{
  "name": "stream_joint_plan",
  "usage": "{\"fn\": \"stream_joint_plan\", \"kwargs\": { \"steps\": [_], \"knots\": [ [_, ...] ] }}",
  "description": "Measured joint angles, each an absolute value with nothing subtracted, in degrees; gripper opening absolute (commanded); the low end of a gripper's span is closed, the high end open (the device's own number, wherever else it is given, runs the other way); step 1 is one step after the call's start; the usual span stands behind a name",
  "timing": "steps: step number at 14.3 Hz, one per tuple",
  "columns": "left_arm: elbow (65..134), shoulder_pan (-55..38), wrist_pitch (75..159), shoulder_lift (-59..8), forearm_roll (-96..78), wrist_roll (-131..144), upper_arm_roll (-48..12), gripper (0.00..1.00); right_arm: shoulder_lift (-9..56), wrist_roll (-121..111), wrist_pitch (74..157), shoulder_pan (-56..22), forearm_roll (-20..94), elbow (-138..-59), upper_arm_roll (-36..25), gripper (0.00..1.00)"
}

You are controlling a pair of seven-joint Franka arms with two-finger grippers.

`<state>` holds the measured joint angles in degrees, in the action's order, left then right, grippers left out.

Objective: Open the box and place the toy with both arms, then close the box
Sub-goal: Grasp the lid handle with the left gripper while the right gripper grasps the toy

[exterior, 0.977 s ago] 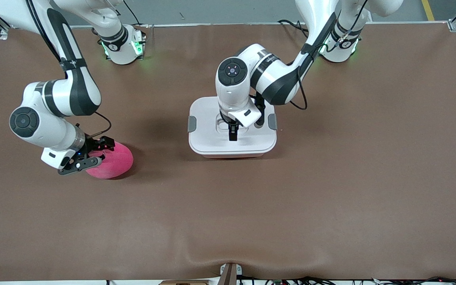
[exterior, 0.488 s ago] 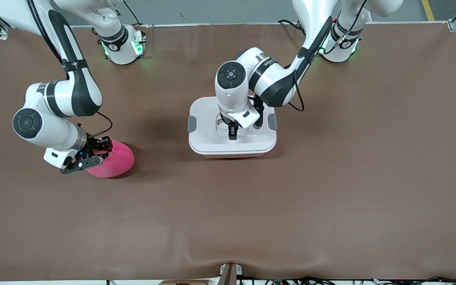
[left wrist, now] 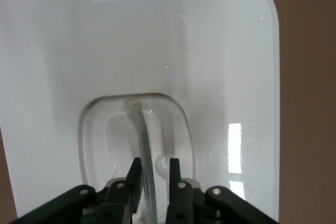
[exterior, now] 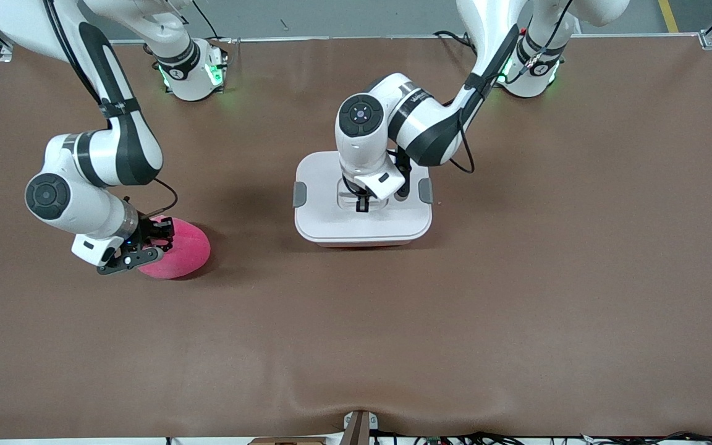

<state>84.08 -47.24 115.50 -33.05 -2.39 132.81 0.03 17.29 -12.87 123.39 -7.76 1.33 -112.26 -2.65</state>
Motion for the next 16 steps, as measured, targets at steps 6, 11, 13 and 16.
{"fn": "stream_joint_plan", "kwargs": {
  "steps": [6,11,13,16],
  "knots": [
    [85.2,-47.3,115.4,-30.8,-2.4,132.8,0.0,0.23,17.3,-15.2,123.5,-7.8,1.3,-109.4,-2.5,0.00],
    [86.6,-47.4,115.4,-29.6,-2.4,132.8,-0.6,0.28,17.3,-26.7,123.5,-7.9,1.3,-104.5,-2.3,0.00],
    [87.0,-47.3,115.4,-29.6,-2.4,132.8,-0.6,0.63,17.2,-31.1,123.5,-8.0,1.0,-102.6,-2.2,0.00],
    [87.3,-47.3,115.4,-29.6,-2.4,132.8,-0.6,0.52,17.0,-35.8,123.4,-8.9,-1.1,-101.1,-2.1,0.00]
  ]
}}
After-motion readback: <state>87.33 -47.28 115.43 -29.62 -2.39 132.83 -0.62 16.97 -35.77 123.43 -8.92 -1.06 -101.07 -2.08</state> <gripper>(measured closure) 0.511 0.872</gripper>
